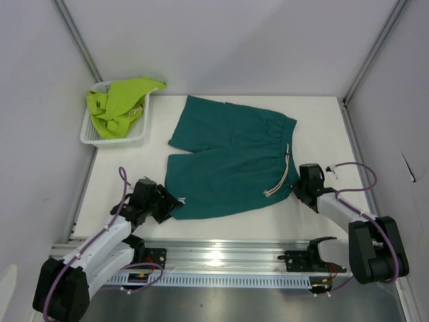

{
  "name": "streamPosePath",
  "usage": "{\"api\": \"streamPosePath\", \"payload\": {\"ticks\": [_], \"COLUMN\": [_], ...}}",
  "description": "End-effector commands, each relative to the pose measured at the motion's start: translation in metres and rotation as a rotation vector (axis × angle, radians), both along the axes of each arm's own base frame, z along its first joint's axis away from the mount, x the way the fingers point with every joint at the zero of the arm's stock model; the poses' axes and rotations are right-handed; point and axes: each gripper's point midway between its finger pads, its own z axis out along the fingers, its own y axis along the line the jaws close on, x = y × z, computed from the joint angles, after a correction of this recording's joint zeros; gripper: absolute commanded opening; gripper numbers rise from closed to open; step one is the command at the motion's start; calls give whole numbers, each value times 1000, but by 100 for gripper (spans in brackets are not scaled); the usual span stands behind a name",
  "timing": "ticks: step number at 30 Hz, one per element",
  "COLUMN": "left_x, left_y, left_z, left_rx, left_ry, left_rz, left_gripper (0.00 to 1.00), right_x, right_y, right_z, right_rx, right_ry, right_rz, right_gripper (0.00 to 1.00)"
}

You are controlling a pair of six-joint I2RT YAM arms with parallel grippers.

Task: Fold and stack the shorts
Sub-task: Fold the shorts

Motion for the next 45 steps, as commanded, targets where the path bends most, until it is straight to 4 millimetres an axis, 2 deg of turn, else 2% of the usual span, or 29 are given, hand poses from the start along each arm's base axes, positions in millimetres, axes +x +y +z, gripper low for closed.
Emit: {"api": "streamPosePath", "payload": {"ticks": [1,2,4,5,8,13,19,21,22,27,31,33,34,36,38,42,44,45], "left_x": [-7,-6,1,2,7,1,-4,-2,-9,-14,-13,-14,-7,-6,0,13,20,29], "left_y": [3,4,9,11,14,17,23,22,25,26,19,21,21,25,31,37,37,35], "left_z": [-25,-26,-25,-26,-19,-15,-5,4,4,17,36,42,58,66,85,125,134,157], "left_rx": [6,16,61,77,104,122,157,160,173,178,132,138,140,162,199,239,249,244], "left_ry": [70,72,67,70,58,61,48,35,60,50,-14,-21,-58,-62,-89,-144,-151,-204], "left_rz": [45,49,57,58,50,27,2,-9,-18,-47,-70,-73,-68,-60,-51,-29,-27,-20], "left_gripper": [62,61,51,41,25,0,0,0,0,0,0,0,0,0,0,0,0,0], "right_x": [0,-1,-2,-3,-7,-12,-22,-29,-35,-58,-79,-82,-90,-94,-96,-91,-85,-83], "right_y": [-4,-4,-5,-6,-11,-18,-21,-21,-21,-19,-17,-15,-17,-19,-20,-20,-21,-23], "right_z": [-1,-1,1,2,6,14,18,18,17,19,27,36,38,46,62,92,109,114], "right_rx": [-19,-21,-25,-30,-50,-85,-115,-121,-123,-115,-95,-91,-95,-98,-103,-102,-106,-115], "right_ry": [2,4,1,5,8,16,69,93,117,136,132,125,149,153,144,89,60,49], "right_rz": [-29,-29,-34,-36,-46,-53,-33,-22,-19,-14,-9,2,1,-11,-6,-2,-8,-17], "right_gripper": [0,0,0,0,0,0,0,0,0,0,0,0,0,0,0,0,0,0]}}
